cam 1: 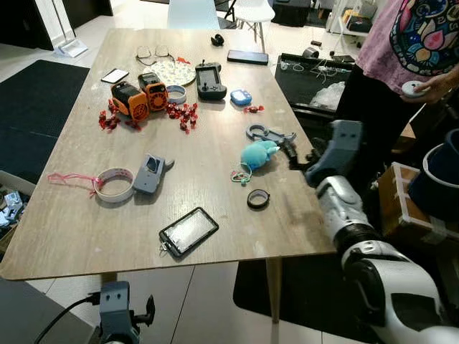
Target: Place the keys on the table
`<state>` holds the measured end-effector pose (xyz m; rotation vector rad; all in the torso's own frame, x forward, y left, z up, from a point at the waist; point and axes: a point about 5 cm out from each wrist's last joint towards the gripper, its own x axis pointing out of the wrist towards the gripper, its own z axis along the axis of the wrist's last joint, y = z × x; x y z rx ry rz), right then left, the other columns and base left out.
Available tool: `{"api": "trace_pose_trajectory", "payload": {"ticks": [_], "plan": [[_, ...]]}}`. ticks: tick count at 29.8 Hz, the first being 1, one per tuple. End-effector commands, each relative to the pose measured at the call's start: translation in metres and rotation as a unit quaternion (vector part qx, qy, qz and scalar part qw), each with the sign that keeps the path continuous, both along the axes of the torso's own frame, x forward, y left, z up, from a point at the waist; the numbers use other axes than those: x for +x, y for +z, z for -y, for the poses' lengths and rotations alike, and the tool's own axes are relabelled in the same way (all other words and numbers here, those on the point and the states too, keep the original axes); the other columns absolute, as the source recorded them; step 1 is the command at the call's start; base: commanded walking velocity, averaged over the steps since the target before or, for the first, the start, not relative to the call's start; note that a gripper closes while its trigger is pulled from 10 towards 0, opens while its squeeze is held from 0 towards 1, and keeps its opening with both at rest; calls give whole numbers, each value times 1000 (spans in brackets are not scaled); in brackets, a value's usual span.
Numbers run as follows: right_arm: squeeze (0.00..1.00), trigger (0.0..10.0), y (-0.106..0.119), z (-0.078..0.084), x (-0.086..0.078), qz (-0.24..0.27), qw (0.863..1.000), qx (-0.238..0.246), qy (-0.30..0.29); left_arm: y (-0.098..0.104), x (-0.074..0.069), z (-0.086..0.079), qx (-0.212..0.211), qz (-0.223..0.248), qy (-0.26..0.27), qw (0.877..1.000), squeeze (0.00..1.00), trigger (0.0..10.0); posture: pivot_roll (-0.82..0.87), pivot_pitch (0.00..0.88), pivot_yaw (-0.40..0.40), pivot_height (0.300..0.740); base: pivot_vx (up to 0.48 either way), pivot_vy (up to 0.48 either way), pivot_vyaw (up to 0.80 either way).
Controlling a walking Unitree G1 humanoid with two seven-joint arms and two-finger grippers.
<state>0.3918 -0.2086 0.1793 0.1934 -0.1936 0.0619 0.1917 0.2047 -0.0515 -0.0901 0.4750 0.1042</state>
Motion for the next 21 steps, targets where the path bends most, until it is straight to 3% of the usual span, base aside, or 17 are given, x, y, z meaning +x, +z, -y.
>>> {"api": "trace_pose_trajectory", "payload": {"ticks": [1, 7, 10, 17, 21], "plan": [[0, 10000, -14, 15, -9, -12, 1000, 3, -29, -6, -10, 1, 3, -19, -14, 1000, 0, 10000, 65, 77, -81, 740, 0, 0, 0], [0, 10000, -19, 17, -12, -13, 999, 4, -35, -5, -8, 2, 3, -10, -16, 1000, 0, 10000, 64, 51, -82, 740, 0, 0, 0], [0, 10000, -16, 11, -11, 3, 1000, 8, -26, -4, -5, 3, 7, -7, -15, 1000, 0, 10000, 57, 4, -75, 740, 0, 0, 0], [0, 10000, -18, 6, -11, 5, 1000, 11, -19, 0, 5, 5, 9, 3, -7, 1000, 0, 10000, 63, 0, -79, 740, 0, 0, 0], [0, 10000, -24, 18, -17, -1, 999, 16, -45, 1, 6, 6, 9, 6, 1, 1000, 0, 10000, 62, 0, -81, 740, 0, 0, 0]]}}
